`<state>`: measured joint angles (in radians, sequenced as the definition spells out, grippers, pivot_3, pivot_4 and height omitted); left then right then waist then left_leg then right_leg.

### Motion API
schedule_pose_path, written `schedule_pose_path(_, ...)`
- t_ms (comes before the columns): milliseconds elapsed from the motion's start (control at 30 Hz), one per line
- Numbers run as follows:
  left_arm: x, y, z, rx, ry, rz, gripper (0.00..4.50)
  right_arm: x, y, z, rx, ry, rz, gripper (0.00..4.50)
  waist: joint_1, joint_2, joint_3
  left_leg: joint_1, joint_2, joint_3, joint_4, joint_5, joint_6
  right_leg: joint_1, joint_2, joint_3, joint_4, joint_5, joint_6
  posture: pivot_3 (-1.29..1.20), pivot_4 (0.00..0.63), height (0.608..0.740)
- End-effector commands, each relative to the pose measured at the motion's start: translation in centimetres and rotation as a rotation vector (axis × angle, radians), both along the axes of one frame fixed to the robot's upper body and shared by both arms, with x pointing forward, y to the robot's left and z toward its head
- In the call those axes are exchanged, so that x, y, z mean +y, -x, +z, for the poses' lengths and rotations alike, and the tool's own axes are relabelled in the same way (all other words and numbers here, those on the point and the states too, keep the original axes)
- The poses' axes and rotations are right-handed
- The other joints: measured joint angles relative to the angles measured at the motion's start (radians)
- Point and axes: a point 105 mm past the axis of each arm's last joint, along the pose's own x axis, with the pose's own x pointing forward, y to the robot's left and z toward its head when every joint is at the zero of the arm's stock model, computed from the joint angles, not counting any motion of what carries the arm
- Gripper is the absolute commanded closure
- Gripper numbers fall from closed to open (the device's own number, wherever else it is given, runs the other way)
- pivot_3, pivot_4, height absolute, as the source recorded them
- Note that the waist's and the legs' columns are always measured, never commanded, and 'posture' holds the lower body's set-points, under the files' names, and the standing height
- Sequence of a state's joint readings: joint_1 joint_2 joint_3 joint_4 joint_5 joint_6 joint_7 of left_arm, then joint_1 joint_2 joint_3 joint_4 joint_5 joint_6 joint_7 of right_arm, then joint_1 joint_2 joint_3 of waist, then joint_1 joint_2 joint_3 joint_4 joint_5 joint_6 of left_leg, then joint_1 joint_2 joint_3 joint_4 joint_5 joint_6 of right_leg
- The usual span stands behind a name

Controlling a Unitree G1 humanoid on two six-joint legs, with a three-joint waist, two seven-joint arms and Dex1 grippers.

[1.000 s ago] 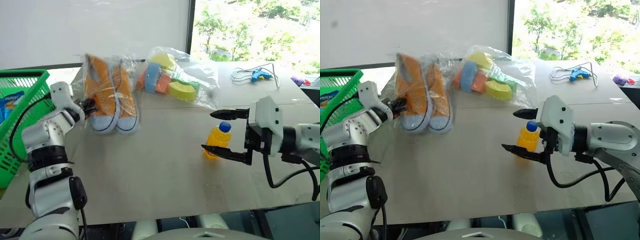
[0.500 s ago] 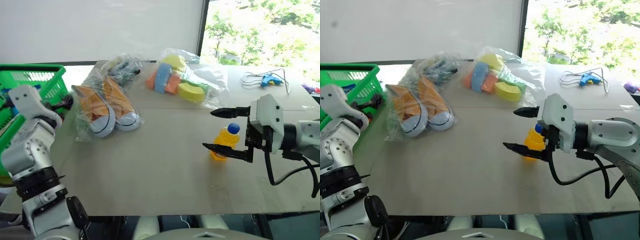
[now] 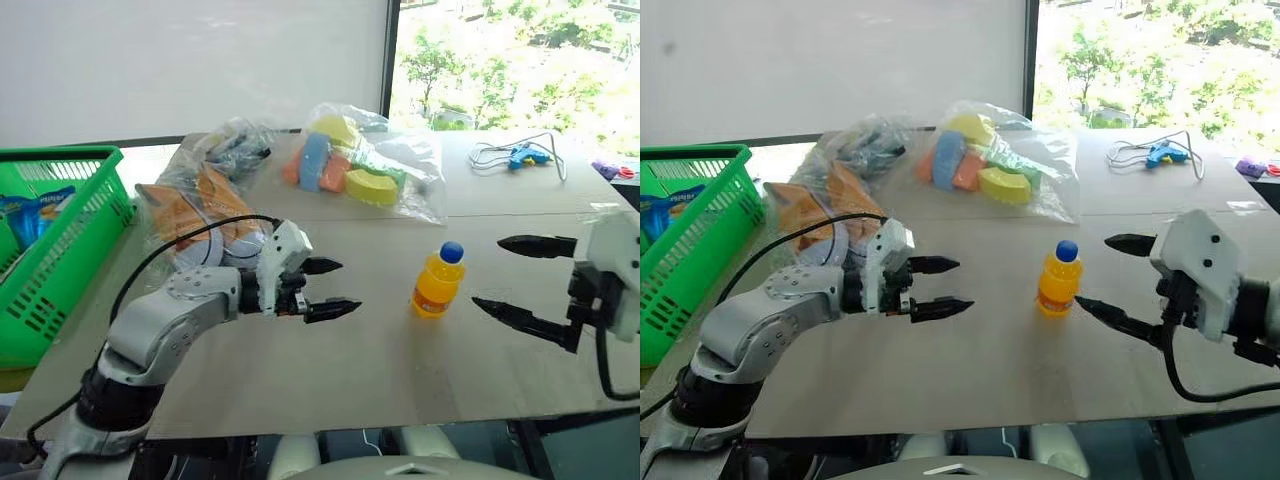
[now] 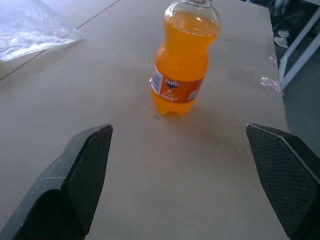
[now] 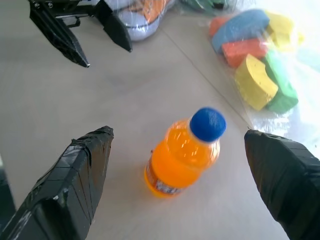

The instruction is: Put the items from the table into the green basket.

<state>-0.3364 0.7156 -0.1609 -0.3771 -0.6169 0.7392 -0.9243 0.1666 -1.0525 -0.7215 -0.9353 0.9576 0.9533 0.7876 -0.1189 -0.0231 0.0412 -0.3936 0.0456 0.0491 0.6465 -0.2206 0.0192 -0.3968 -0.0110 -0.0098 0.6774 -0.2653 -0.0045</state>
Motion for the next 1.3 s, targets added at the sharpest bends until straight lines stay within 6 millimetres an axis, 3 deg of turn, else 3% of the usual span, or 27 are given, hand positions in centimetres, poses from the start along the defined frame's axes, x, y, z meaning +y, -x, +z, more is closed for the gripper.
schedule_pose_path(33, -2.0, -1.0, -0.3, -0.060, -0.004, -0.122, 0.11, -0.5, 1.2, 0.2, 0.000, 0.033, -0.030, 0.00, -0.010, 0.000, 0.000, 0.001, -0.001, 0.000, 0.000, 0.000, 0.000, 0.001, 0.000, 0.000, 0.000, 0.000, 0.000, -0.37, 0.043, 0.740)
schedule_pose_path(200, -4.8, -1.8, -2.0, -0.090, -0.027, -0.225, 0.11, -1.1, 2.1, 0.3, 0.023, 0.032, -0.068, 0.00, -0.068, 0.000, 0.001, -0.003, -0.004, 0.001, 0.000, -0.002, 0.004, 0.001, -0.002, 0.003, -0.005, 0.001, 0.004, -0.41, 0.049, 0.740)
schedule_pose_path(400, -6.0, -3.3, -3.2, -0.125, -0.049, -0.195, 0.11, -2.0, 2.5, 0.5, 0.024, 0.042, -0.111, 0.00, -0.140, -0.003, 0.005, -0.004, -0.006, 0.002, 0.001, -0.006, 0.010, 0.001, -0.004, 0.005, -0.006, -0.001, 0.013, -0.46, 0.073, 0.740)
schedule_pose_path(633, -6.5, -4.5, -3.4, -0.144, -0.073, -0.167, 0.11, -6.1, 0.2, 3.5, 0.006, 0.024, -0.127, 0.00, -0.208, -0.005, 0.027, -0.004, -0.008, 0.001, 0.001, -0.006, 0.010, 0.002, -0.007, 0.006, -0.009, -0.002, 0.013, -0.46, 0.079, 0.740)
schedule_pose_path(733, -6.4, -4.8, -3.4, -0.157, -0.085, -0.166, 0.11, -6.5, -0.8, 4.6, 0.007, 0.019, -0.081, 0.00, -0.233, -0.006, 0.030, -0.004, -0.008, 0.001, 0.000, -0.006, 0.010, 0.003, -0.007, 0.007, -0.011, -0.001, 0.013, -0.45, 0.080, 0.740)
schedule_pose_path(900, -6.7, -5.1, -3.2, -0.168, -0.091, -0.175, 0.11, -7.3, -2.0, 4.7, 0.051, 0.030, -0.007, 0.00, -0.251, -0.006, 0.036, -0.003, -0.008, 0.000, -0.006, -0.006, 0.011, 0.003, -0.006, 0.007, -0.014, 0.001, 0.017, -0.43, 0.083, 0.740)
schedule_pose_path(1100, -7.6, -5.6, -3.5, -0.181, -0.091, -0.167, 0.11, -6.5, -2.5, 5.5, 0.079, 0.051, 0.151, 0.00, -0.252, -0.003, 0.051, -0.003, -0.009, 0.001, -0.007, -0.006, 0.011, 0.002, -0.005, 0.007, -0.015, 0.000, 0.019, -0.43, 0.084, 0.740)
schedule_pose_path(1200, -7.9, -5.7, -3.5, -0.180, -0.074, -0.164, 1.29, -6.3, -2.7, 5.4, 0.091, 0.070, 0.195, 0.00, -0.252, -0.002, 0.052, -0.003, -0.009, 0.001, -0.007, -0.006, 0.011, 0.002, -0.006, 0.007, -0.015, 0.000, 0.019, -0.43, 0.084, 0.740)
schedule_pose_path(1233, -7.9, -5.7, -3.4, -0.181, -0.072, -0.159, 1.52, -6.2, -2.8, 5.3, 0.087, 0.070, 0.204, 0.00, -0.252, -0.002, 0.052, -0.003, -0.009, 0.001, -0.007, -0.006, 0.011, 0.002, -0.006, 0.007, -0.015, 0.000, 0.019, -0.43, 0.084, 0.740)
schedule_pose_path(1300, -7.6, -5.7, -3.2, -0.196, -0.063, -0.150, 1.51, -6.0, -3.0, 5.3, 0.077, 0.066, 0.213, 0.00, -0.251, -0.001, 0.052, -0.003, -0.009, 0.002, -0.007, -0.006, 0.011, 0.002, -0.006, 0.008, -0.015, 0.000, 0.020, -0.40, 0.071, 0.740)
